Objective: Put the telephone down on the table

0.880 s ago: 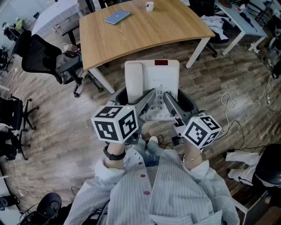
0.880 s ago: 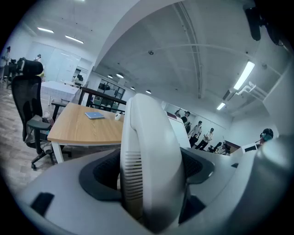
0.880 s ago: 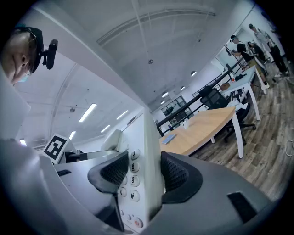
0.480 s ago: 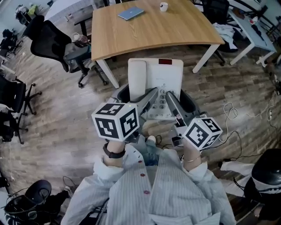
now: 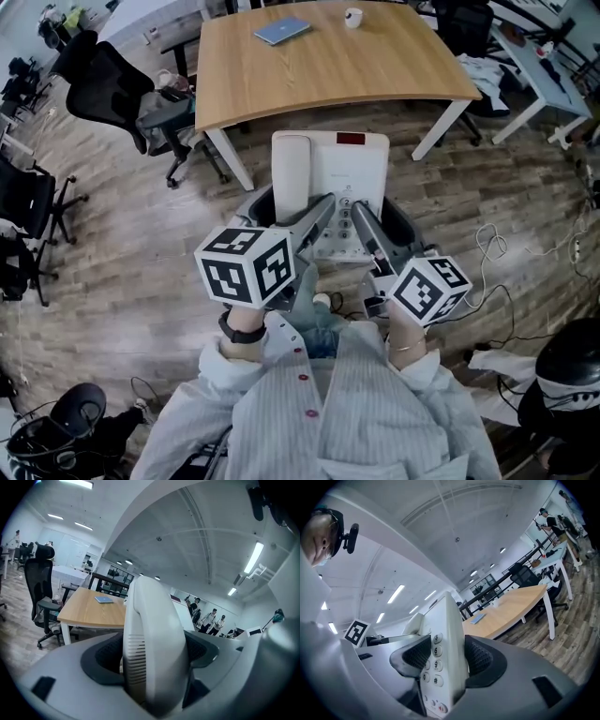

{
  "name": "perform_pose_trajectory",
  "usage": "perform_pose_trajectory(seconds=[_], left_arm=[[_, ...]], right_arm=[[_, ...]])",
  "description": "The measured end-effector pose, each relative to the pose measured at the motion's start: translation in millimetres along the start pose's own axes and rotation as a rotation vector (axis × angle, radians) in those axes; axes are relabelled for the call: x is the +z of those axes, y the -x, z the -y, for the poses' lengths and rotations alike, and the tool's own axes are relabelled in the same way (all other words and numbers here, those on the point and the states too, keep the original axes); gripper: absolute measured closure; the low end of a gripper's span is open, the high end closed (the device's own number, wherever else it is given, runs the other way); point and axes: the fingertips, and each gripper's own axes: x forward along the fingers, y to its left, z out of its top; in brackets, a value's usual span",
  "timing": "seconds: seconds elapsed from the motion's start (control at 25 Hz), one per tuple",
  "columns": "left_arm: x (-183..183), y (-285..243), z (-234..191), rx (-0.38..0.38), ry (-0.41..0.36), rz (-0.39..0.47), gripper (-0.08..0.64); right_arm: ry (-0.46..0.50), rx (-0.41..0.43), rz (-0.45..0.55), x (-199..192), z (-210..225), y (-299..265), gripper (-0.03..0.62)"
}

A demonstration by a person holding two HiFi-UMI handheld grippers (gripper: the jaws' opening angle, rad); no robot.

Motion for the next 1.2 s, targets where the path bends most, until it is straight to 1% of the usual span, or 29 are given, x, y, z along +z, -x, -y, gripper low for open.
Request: perform_pose_trajectory(seconds=[0.2, 0.36, 0.56, 0.76, 1.04, 1.2], left_arm=[[2, -31, 0, -0.024, -0.001, -0.009, 0.172], [17, -61, -12, -0.05, -0.002, -0.024, 0.172], [47, -108, -27, -0.072, 0.001, -0.035, 0.172], [79, -150, -52, -0.091, -0.005, -0.049, 0.172], [122, -207, -78, -0.138, -0.026, -0.065, 0.172], [138, -235, -86, -0.174, -0.034, -0.071, 0.172]], right_arm=[[-0.015, -0.029, 0.019, 8, 28, -8, 0.353], [-0.016, -0.057, 0.028, 21, 46, -31, 0.353], [-0.016, -0.079, 0.03, 51, 73, -70, 0.353], [-0.025, -0.101, 0.043, 76, 94, -115, 0.353], [-0.031, -0.142, 0.08, 110, 124, -170, 0.353], [-0.029, -0.171, 0.103, 126, 141, -190, 0.353]])
